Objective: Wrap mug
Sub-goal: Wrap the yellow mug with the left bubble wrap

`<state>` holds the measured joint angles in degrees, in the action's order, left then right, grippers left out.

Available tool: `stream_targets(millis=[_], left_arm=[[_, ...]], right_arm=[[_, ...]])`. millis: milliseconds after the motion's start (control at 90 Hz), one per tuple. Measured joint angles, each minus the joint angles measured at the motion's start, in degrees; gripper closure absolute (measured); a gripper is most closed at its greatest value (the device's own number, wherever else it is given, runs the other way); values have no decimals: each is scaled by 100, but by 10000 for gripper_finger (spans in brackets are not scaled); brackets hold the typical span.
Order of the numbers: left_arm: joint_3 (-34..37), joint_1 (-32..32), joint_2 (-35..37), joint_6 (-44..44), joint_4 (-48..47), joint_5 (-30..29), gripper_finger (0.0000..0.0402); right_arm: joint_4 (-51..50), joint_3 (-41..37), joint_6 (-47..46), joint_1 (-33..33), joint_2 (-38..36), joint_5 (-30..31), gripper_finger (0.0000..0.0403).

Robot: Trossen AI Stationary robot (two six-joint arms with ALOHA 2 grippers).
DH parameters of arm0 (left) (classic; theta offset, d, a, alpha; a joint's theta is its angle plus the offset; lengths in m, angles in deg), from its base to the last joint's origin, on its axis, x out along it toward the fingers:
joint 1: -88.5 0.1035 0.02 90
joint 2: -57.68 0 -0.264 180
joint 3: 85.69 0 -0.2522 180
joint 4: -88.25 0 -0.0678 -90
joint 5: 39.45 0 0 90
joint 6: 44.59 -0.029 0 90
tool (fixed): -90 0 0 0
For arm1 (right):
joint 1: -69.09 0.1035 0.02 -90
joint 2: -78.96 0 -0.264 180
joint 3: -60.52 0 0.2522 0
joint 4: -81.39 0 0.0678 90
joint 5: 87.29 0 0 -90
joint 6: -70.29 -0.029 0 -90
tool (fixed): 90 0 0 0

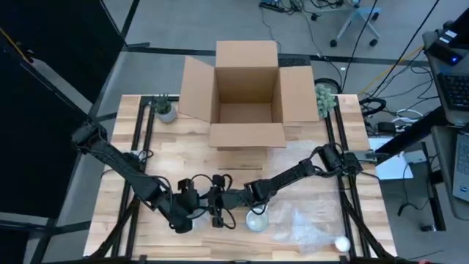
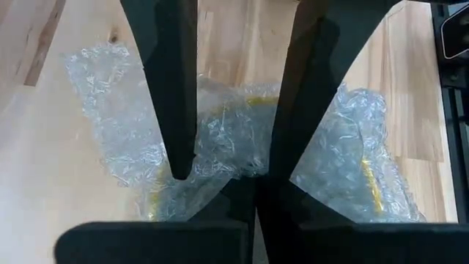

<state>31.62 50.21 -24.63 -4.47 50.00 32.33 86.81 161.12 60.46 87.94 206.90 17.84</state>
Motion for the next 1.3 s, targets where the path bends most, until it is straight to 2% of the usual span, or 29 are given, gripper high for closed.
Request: stream_targets(millis=[844,1067,1300], left_arm=[[-4,0,38,-4,-2,95,402],[-11,0,365,-48,-116,131,402],[-20,-15,1088,-37,-706,-39,402]], right_arm=[[-262,4,195,0,0,0,270],[-280,0,155,0,-2,5,270],[-340,0,155,0,-9,10,271]])
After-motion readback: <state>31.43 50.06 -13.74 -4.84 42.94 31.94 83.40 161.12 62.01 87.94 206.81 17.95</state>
